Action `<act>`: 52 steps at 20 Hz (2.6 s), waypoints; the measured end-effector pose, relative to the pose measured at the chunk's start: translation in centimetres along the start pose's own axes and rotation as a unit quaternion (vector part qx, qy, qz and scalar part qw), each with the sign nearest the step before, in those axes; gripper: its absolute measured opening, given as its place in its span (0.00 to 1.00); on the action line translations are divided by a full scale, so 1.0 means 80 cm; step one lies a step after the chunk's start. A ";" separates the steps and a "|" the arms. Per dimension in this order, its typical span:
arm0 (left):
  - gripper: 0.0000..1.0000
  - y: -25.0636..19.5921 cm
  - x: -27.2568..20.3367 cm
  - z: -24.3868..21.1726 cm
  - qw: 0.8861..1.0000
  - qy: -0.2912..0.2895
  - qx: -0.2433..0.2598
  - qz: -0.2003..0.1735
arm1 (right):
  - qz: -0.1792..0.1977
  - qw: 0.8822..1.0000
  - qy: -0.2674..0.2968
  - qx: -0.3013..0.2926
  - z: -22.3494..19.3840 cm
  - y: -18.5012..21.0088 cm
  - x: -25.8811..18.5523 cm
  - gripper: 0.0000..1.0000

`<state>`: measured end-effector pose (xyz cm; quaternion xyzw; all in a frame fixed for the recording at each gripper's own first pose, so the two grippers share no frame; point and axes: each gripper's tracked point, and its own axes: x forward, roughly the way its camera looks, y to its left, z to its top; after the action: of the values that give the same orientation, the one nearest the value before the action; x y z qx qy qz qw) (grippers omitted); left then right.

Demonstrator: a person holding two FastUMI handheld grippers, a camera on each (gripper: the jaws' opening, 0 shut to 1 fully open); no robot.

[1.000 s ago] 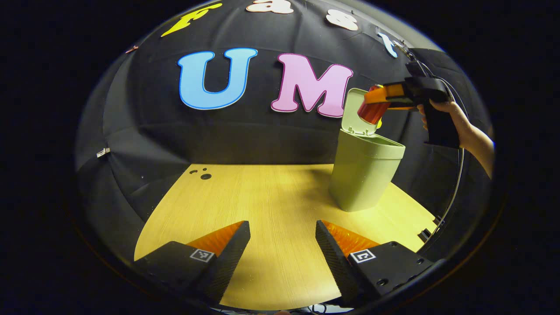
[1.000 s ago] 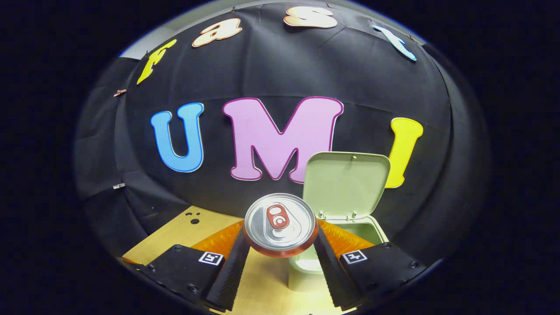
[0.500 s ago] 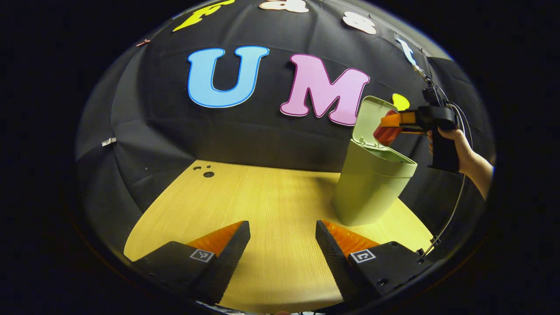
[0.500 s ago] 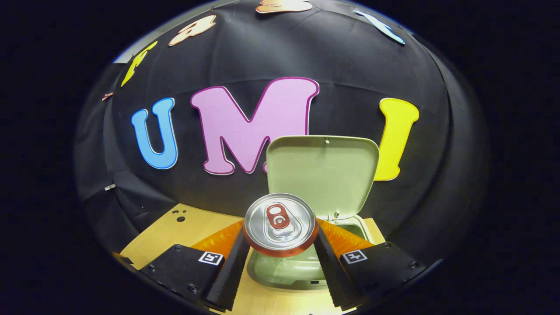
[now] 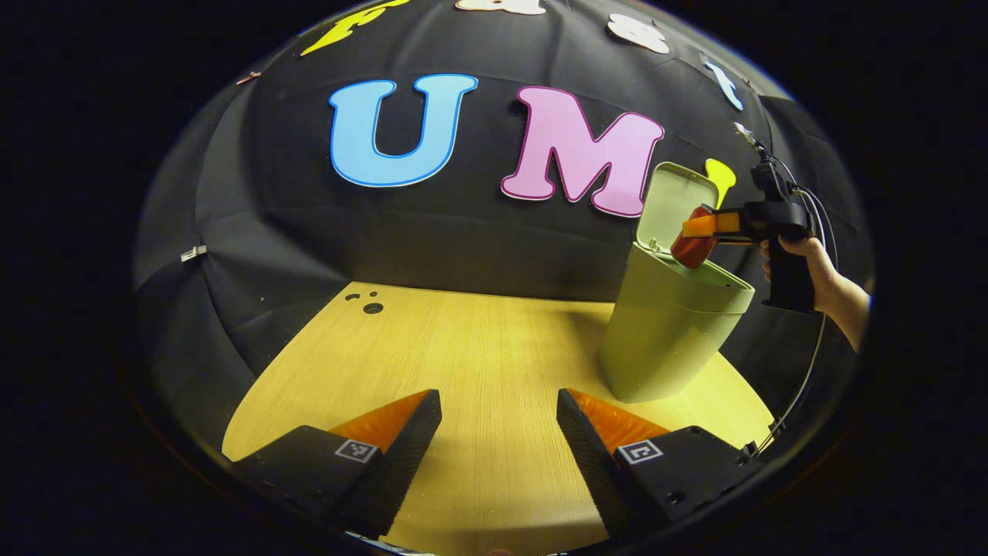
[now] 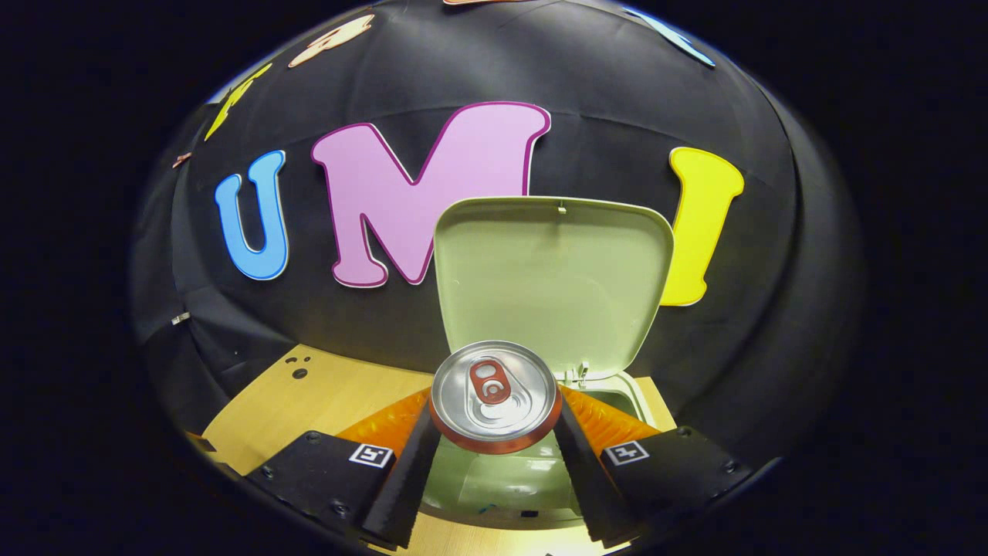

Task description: Press the lid of the desktop garbage bin to open it, pick up the crumpled paper on the desktop and throw it into the bin, then pick up the pop can on the desktop and drop it into the bin, and finally close the garbage bin lid.

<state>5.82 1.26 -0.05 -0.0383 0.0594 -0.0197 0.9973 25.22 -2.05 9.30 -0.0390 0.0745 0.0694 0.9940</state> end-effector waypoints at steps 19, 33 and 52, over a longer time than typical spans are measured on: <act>0.97 0.005 -0.016 -0.016 1.000 0.008 -0.007 0.010 | -0.021 0.991 -0.127 -0.025 0.159 -0.018 -0.061 0.96; 0.97 0.028 -0.040 -0.038 0.997 0.010 -0.061 0.056 | -0.062 0.987 -0.151 -0.008 0.270 -0.064 0.013 0.97; 0.96 0.043 -0.047 -0.032 0.995 -0.003 -0.068 0.075 | -0.036 0.997 -0.055 0.029 0.196 -0.052 0.044 0.98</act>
<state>1.87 4.69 -2.38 -0.1019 0.0600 0.0596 0.9912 31.50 -4.35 24.53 -0.0086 0.0201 0.0330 0.9992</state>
